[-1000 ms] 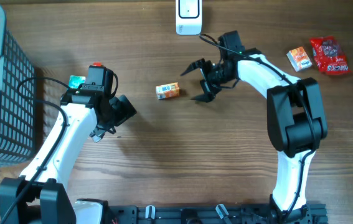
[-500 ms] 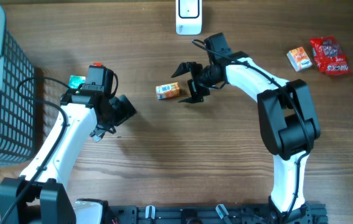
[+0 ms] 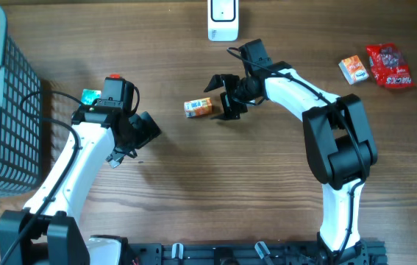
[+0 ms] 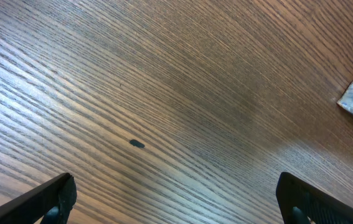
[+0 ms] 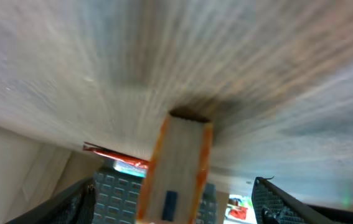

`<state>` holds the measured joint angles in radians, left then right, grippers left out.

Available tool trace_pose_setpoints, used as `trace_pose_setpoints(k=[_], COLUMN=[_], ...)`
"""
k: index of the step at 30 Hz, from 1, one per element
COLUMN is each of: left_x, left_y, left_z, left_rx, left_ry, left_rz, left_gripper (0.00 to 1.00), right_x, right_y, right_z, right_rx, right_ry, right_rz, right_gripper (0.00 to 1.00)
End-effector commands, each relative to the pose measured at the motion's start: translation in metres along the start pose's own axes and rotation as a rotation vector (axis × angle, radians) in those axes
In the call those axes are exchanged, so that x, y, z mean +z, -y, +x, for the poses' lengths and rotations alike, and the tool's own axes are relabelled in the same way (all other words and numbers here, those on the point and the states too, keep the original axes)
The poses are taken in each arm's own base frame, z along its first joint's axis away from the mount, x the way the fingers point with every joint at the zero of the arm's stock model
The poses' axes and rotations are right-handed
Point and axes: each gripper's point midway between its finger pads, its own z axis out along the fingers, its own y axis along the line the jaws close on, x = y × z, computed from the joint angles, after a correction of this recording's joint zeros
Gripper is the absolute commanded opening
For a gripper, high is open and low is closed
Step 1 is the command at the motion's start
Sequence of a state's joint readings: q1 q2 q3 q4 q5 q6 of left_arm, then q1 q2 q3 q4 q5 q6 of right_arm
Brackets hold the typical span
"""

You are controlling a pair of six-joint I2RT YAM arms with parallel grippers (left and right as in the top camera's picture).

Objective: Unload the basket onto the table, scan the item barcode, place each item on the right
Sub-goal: 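Close the right gripper on the orange Kleenex box and lift it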

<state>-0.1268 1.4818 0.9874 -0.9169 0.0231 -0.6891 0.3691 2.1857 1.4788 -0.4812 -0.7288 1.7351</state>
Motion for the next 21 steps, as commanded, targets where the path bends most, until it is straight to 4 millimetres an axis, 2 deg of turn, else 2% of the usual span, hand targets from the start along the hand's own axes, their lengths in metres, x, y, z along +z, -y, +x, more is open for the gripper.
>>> trace_pose_setpoints(k=[1, 9, 15, 21], left_x=[-0.001, -0.001, -0.001, -0.001], left_y=[-0.004, -0.003, -0.003, -0.003], left_z=[-0.001, -0.002, -0.002, -0.002], left_rx=[-0.004, -0.004, -0.004, -0.004], left_ry=[0.013, 0.015, 0.016, 0.015], left_rz=[-0.008, -0.005, -0.005, -0.005], left_gripper=[1.0, 1.0, 1.0, 1.0], right_x=[-0.007, 0.007, 0.02, 0.022], right_y=[-0.012, -0.002, -0.002, -0.001], right_z=[0.006, -0.004, -0.002, -0.003], right_rx=[-0.018, 0.01, -0.007, 0.001], right_ry=[0.033, 0.041, -0.02, -0.01], right_rz=[-0.045, -0.01, -0.009, -0.003], right_gripper=[0.78, 0.77, 0.74, 0.7])
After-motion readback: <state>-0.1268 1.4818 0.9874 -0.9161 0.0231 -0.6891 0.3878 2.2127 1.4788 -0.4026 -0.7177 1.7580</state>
